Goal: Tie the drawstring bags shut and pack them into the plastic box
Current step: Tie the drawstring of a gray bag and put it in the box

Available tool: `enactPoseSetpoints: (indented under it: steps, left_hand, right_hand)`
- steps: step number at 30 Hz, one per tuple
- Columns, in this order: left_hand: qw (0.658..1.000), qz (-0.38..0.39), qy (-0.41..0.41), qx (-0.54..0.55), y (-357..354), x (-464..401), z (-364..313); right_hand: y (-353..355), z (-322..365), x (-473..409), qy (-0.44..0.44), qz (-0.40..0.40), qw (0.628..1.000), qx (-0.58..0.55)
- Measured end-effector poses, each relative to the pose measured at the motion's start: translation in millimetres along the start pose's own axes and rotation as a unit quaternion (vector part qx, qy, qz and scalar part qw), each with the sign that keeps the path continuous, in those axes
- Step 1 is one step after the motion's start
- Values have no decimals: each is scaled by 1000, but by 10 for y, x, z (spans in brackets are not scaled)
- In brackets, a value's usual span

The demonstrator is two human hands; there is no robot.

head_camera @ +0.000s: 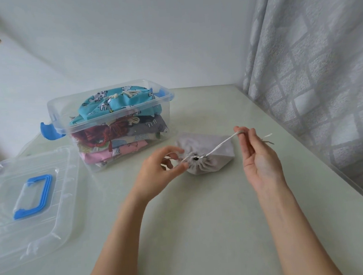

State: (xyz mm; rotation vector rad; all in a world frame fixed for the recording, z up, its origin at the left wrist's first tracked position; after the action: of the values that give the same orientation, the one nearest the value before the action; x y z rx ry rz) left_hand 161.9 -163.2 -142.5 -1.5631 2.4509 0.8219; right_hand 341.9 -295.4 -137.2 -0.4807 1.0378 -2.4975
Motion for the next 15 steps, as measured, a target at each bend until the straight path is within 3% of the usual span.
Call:
enactPoseSetpoints:
  steps: [2,5,7,9,12,15]
  left_hand:
    - [993,23,-67,-92,1,20,-26]
    - [991,1,-93,-98,73,3,-42]
    - [998,-19,-60,-24,134,-24,-33]
    - [999,-23,-11,36,167,-31,-3]
    - [999,-5,23,49,144,-15,41]
    - [999,17,40,33,114,-8,83]
  right_hand:
    - [7,23,-7,21,2,999,35]
    - [-25,-19,3,-22,19,999,23]
    - [-21,-1,22,-25,2,999,29]
    - [-18,55,42,43,-13,991,123]
    - [-65,84,92,138,0,963,232]
    - [-55,113,74,155,-6,954,257]
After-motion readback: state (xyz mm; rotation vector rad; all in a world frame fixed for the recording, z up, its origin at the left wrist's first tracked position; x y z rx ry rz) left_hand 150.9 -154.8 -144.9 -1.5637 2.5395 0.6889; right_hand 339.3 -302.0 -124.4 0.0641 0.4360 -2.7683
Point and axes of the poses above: each hand's wrist, its own x-axis away from the middle knuckle, its own y-axis out of the back of the hand, z = x × y, the point moved 7 cm from there along -x, towards the middle knuckle, and after that the axes turned 14 degrees about -z, right-handed, at the moved point
